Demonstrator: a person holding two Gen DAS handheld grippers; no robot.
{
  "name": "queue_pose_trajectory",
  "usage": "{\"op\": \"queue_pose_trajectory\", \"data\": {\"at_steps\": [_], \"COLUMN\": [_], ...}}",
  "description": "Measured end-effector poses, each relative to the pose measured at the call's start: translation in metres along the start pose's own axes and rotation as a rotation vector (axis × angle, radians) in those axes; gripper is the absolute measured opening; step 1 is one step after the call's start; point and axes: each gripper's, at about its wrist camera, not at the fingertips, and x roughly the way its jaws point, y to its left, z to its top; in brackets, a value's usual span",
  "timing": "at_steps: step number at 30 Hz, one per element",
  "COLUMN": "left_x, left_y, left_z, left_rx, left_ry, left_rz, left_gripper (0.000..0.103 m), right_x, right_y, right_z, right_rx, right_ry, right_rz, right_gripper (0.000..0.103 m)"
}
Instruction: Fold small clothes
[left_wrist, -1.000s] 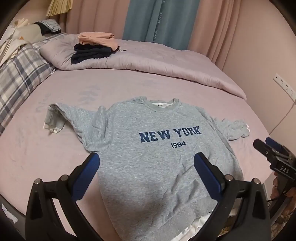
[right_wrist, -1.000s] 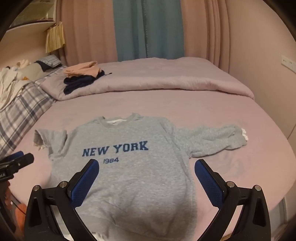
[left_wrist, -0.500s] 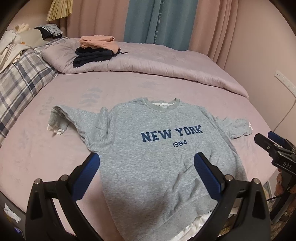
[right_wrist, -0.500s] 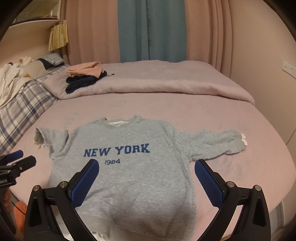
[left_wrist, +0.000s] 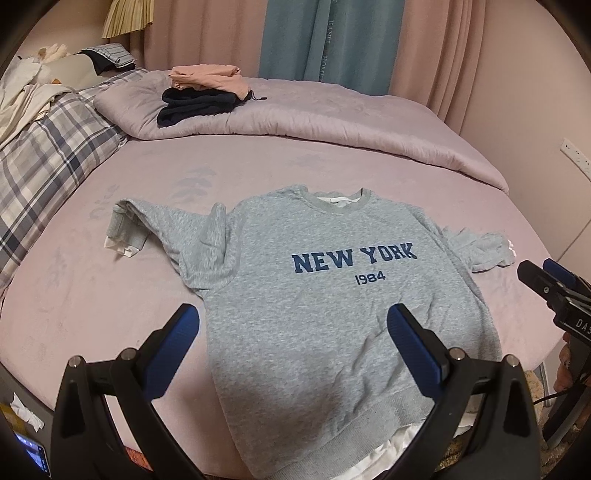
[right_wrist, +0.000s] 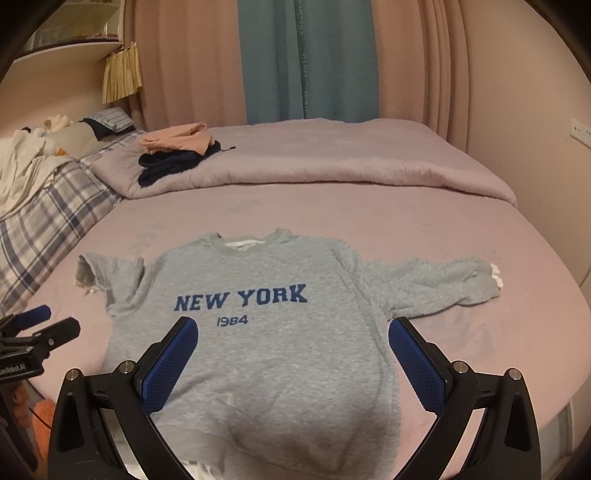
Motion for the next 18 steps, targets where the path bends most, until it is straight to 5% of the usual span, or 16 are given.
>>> {"op": "queue_pose_trajectory", "data": {"at_steps": [18], "left_x": [-0.003], "left_y": [0.003], "left_z": [0.004], "left_rx": [-0.009], "left_ry": [-0.129], "left_rz": [0.016], "left_gripper": [0.102], "right_x": [-0.01], "right_y": [0.0], "right_z": [0.018], "right_rx": [0.009], "right_ry": [-0.165], "right_rz": [0.047], "right_gripper": [0.102]}}
